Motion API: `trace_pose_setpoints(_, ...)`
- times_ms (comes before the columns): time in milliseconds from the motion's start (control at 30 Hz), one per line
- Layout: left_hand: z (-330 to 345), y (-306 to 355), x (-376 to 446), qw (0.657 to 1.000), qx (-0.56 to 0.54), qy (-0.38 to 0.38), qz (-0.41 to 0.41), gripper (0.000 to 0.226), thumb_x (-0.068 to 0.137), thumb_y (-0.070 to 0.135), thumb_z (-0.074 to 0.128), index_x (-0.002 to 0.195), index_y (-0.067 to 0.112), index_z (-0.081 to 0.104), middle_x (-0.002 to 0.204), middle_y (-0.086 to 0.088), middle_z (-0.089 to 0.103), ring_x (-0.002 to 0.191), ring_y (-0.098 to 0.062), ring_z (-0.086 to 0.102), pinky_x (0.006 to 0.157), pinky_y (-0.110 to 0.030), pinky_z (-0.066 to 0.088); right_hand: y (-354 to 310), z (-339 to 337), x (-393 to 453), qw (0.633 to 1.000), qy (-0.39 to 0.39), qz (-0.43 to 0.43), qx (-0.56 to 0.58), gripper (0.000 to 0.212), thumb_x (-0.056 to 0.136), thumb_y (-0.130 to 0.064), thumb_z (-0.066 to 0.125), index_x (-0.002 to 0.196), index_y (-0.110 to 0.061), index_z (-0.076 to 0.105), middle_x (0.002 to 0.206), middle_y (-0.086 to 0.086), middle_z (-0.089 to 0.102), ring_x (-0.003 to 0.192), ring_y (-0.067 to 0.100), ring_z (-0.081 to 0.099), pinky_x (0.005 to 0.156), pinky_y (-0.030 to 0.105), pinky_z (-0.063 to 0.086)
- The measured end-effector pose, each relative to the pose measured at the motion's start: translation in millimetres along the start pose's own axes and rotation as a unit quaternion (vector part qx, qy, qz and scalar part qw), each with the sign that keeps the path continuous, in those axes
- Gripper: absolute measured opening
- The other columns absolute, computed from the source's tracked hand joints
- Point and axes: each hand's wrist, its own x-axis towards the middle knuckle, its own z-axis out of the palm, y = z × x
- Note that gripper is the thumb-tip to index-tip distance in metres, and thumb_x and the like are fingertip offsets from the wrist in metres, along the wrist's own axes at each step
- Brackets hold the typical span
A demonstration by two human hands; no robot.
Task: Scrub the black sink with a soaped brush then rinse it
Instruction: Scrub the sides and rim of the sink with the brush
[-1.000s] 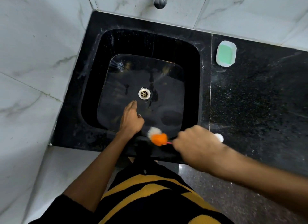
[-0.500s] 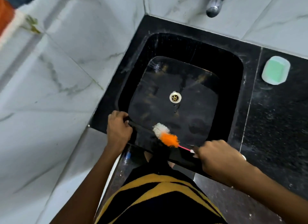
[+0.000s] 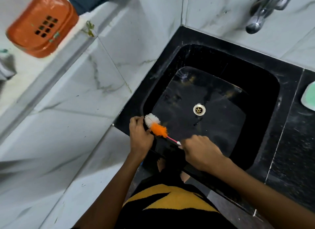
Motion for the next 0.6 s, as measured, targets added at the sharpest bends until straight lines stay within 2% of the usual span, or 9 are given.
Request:
trace_pose_setpoints(67,1,-1,-3,1.000,0.000,-0.005,0.001,0.059,0.070,-0.002,0.067,0.127,0.007,0.056,0.125,-0.005,0.043,0.115,-0.022,0.047,0.100,-0.024,0.039,-6,-1,7,1.000,0.011,0.008,0.016,0.019,0.087,-0.022,0.047,0.071,-0.016,0.040,0.073,0.008,0.051,0.068,0.032,0.052,0.058,0.034,0.031)
trace_pose_setpoints(200,-1,0,-4,1.000,-0.010,-0.023,0.005,0.060,0.073,-0.001,0.066,0.130,0.007,0.052,0.132,-0.001,0.035,0.122,-0.025,0.046,0.107,-0.033,0.042,-25,-9,52,0.990,0.027,0.083,0.108,0.017,0.090,-0.022,0.047,0.076,-0.014,0.044,0.092,0.015,0.060,0.085,0.037,0.058,0.064,0.034,0.034)
trace_pose_setpoints(267,-3,0,-3,0.999,0.017,-0.031,0.007,0.059,0.074,0.002,0.067,0.132,0.004,0.052,0.136,-0.006,0.035,0.126,-0.026,0.042,0.108,-0.029,0.039,-26,-21,77,0.977,0.040,0.135,0.157,0.015,0.091,-0.024,0.050,0.085,-0.011,0.054,0.098,0.017,0.061,0.091,0.038,0.060,0.067,0.035,0.037)
trace_pose_setpoints(333,-2,0,-1,0.999,0.035,-0.039,0.008,0.061,0.076,0.005,0.068,0.135,0.000,0.051,0.140,-0.010,0.034,0.130,-0.027,0.038,0.108,-0.024,0.033,-26,-43,92,0.972,0.047,0.162,0.163,0.013,0.089,-0.022,0.051,0.089,-0.010,0.056,0.101,0.016,0.062,0.089,0.036,0.059,0.068,0.034,0.039)
trace_pose_setpoints(400,-2,1,0,0.997,0.053,-0.048,0.012,0.062,0.080,0.007,0.068,0.139,-0.001,0.048,0.145,-0.011,0.031,0.134,-0.027,0.033,0.105,-0.021,0.027,-29,-69,100,0.984,0.048,0.131,0.107,0.004,0.087,-0.016,0.050,0.084,-0.013,0.050,0.094,0.011,0.061,0.075,0.030,0.053,0.065,0.033,0.039)
trace_pose_setpoints(467,-3,5,3,0.997,0.064,-0.048,0.015,0.061,0.084,0.010,0.067,0.140,-0.002,0.046,0.148,-0.011,0.029,0.135,-0.028,0.030,0.105,-0.022,0.027,-37,-91,102,0.994,0.069,0.088,0.020,0.003,0.086,-0.012,0.049,0.084,-0.015,0.051,0.090,0.007,0.061,0.069,0.025,0.049,0.062,0.033,0.040)
trace_pose_setpoints(533,-4,9,5,0.996,0.072,-0.043,0.023,0.056,0.084,0.010,0.067,0.136,-0.003,0.048,0.148,-0.012,0.030,0.133,-0.029,0.030,0.106,-0.026,0.031,-37,-109,116,0.991,0.097,0.061,-0.062,0.014,0.086,-0.011,0.048,0.091,-0.015,0.060,0.095,0.008,0.066,0.074,0.026,0.057,0.062,0.033,0.040)
trace_pose_setpoints(600,-4,11,6,0.996,0.074,-0.045,0.029,0.051,0.084,0.009,0.067,0.131,-0.004,0.050,0.148,-0.011,0.030,0.132,-0.029,0.030,0.105,-0.027,0.033,-22,-126,142,0.984,0.111,0.093,-0.104,0.021,0.086,-0.015,0.050,0.099,-0.013,0.066,0.101,0.010,0.068,0.089,0.029,0.065,0.066,0.033,0.040)
